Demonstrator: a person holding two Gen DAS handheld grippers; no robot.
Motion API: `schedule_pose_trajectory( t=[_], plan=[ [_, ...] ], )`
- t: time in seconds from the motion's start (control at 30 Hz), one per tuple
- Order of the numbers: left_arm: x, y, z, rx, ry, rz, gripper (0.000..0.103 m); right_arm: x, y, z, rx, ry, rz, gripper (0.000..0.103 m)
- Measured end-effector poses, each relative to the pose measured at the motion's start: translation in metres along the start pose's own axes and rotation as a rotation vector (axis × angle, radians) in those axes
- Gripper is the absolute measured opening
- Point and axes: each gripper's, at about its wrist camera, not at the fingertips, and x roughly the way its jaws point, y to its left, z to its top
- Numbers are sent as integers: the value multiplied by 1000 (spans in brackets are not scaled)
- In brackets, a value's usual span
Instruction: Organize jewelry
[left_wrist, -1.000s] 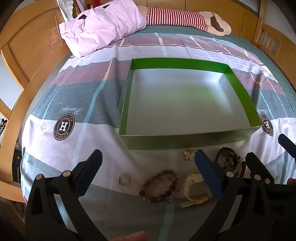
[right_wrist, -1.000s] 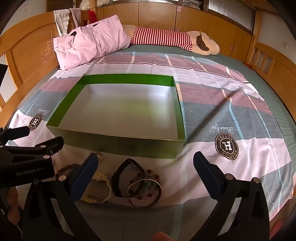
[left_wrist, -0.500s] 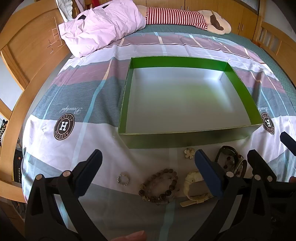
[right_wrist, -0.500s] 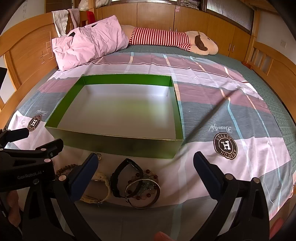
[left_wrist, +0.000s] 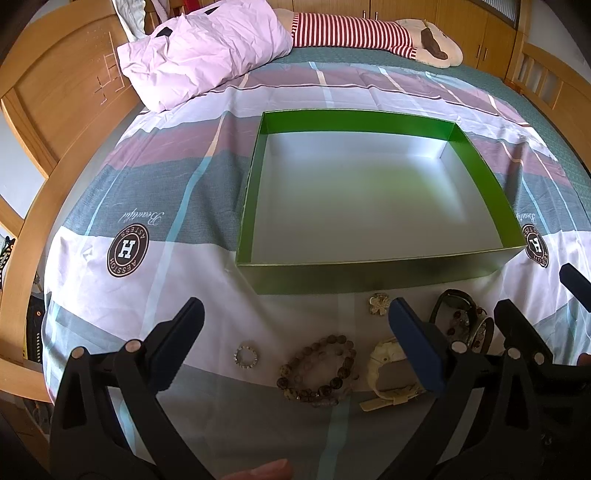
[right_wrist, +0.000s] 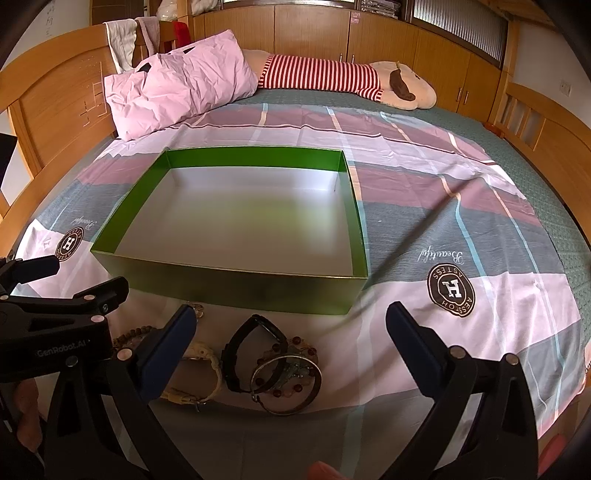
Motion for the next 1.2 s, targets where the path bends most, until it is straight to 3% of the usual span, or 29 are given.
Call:
schedule_pose_trajectory(
  t=[1.2],
  plan=[
    [4, -1, -2, 4, 9, 3, 101, -1, 1, 0, -3, -3, -4, 102]
  ],
)
